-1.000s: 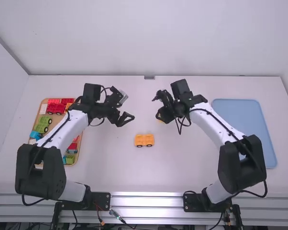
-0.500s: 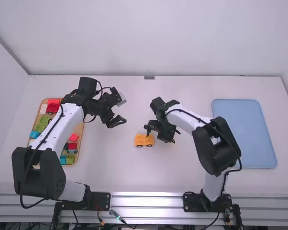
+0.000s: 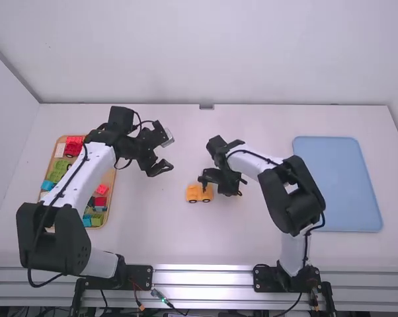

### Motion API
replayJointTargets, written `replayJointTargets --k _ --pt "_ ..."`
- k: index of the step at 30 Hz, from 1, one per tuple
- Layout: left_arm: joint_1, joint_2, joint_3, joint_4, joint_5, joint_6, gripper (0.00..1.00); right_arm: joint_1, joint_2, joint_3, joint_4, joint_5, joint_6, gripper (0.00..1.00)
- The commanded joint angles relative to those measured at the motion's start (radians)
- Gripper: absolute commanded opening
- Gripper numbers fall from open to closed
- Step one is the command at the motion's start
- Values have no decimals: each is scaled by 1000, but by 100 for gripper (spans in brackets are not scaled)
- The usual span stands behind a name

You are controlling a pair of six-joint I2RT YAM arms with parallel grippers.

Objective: Assemble lego blocks to make yellow taxi

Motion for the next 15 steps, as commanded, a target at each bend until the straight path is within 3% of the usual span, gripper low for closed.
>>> replayJointTargets --k 1,15 --pt "3 1 5 -8 11 21 99 -17 13 -15 10 -23 26 0" --pt "10 1 5 -22 11 22 99 -23 13 -64 35 -38 28 1"
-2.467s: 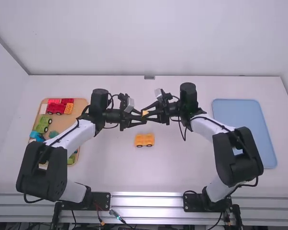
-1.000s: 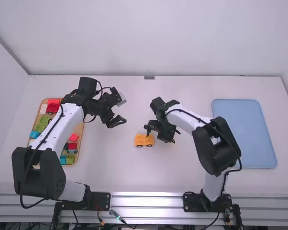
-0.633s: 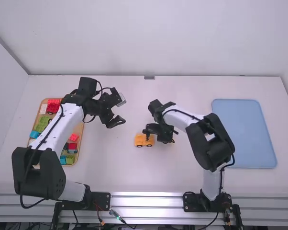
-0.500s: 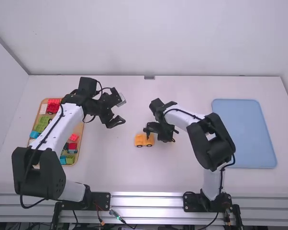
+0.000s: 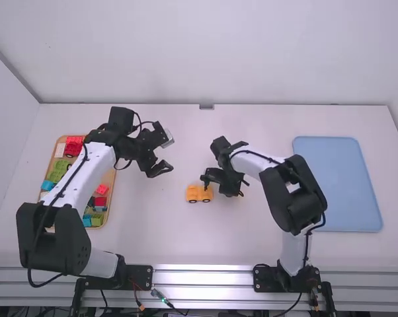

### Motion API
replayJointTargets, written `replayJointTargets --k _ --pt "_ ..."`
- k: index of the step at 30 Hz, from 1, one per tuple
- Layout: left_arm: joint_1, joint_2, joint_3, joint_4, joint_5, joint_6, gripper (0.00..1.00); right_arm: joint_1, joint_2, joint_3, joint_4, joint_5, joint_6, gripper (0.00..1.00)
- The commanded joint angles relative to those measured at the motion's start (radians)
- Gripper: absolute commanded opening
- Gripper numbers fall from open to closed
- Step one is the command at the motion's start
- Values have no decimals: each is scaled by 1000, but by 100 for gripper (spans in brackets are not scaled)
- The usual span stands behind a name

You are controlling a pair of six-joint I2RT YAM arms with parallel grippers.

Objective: Assemble lego blocks to make yellow taxi

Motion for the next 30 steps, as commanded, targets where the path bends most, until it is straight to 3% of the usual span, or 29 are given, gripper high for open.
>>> replayJointTargets --k 1,2,5,8,10,16,23,28,30 --pt "10 1 5 -5 11 14 99 0 13 -23 -8 -5 -10 3" --pt "9 1 5 -5 11 15 99 0 13 -29 -3 -7 -12 12" --pt "10 1 5 -5 12 14 99 0 13 -32 5 -8 -12 24" --pt "9 1 5 -5 11 14 99 1 13 -31 5 -7 -12 55" --pt "10 1 5 -9 11 14 99 0 13 -31 9 -7 -12 100" --pt "10 1 5 2 10 14 99 0 11 -6 4 14 -6 99" --pt "8 0 5 -5 43 7 99 -3 -71 156 -149 -51 71 99" --pt "8 0 2 -44 85 73 99 -65 -211 126 -142 -199 66 99" --pt "8 0 -32 -40 171 214 99 -114 -302 61 -108 -307 20 99"
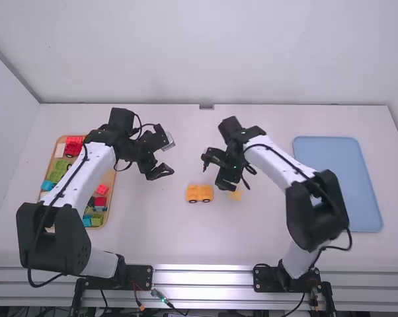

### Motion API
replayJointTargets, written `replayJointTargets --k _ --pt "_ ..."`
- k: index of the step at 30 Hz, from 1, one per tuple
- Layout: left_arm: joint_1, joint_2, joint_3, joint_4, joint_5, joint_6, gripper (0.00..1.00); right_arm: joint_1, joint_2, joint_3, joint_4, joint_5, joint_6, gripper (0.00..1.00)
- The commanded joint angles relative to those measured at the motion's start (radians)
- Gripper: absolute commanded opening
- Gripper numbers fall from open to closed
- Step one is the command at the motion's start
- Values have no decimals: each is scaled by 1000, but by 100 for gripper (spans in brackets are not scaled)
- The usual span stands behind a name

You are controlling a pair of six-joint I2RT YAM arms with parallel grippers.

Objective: Assemble lego blocks to make yellow taxi

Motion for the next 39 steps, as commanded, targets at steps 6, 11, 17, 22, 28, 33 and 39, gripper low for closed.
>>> replayJointTargets --k 6,11,17,22,28,33,39 --pt "8 0 -179 112 291 326 99 -166 -264 -287 217 -332 -96 98" --pt "-6 1 -328 344 374 232 99 -254 -336 -470 466 -336 9 98" --pt "-56 10 -482 583 373 205 99 -296 -346 -645 679 -440 -11 98" --pt "-56 63 -539 763 386 82 99 -301 -296 -776 896 -522 -23 99" --pt "-63 206 -518 876 397 -5 99 -353 -200 -838 996 -629 -93 99" --pt "-63 254 -478 857 459 -4 99 -395 -105 -838 1057 -700 -125 100" --pt "-62 254 -474 850 455 -4 98 -405 -5 -838 1132 -697 -126 98"
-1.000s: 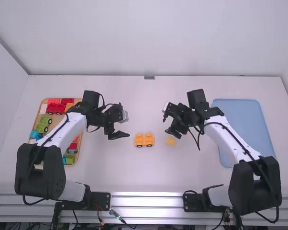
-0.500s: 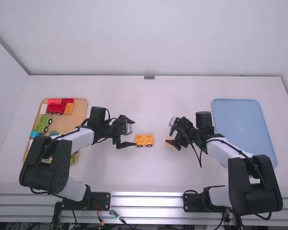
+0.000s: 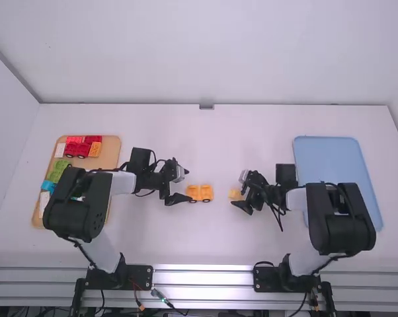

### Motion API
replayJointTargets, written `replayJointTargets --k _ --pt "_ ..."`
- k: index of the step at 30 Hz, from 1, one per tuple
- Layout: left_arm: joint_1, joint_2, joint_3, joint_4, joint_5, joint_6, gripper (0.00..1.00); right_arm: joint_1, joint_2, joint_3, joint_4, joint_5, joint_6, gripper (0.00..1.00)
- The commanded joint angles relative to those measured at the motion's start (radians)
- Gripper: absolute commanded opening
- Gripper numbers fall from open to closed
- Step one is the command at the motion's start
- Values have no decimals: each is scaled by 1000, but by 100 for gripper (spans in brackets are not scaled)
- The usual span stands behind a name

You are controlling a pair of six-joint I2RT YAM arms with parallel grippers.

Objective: Assemble lego blocks to make yellow taxi

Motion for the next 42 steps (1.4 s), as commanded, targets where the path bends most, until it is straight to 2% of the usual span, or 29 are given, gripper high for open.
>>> replayJointTargets --k 1,3,8,14,29,42 --pt "-3 2 7 -5 33 -5 99 7 48 -7 22 -31 -9 97" --pt "-2 2 7 -5 34 -5 99 14 68 -7 45 -28 -9 95" --pt "-3 2 7 -5 34 -5 99 15 91 -7 64 -27 -8 77" --pt "-3 2 7 -5 34 -5 99 15 91 -7 66 27 25 64" --pt "-3 2 7 -5 44 -5 99 47 91 -5 40 77 25 54" --pt "-3 2 7 -13 44 -5 99 53 91 8 37 73 43 33"
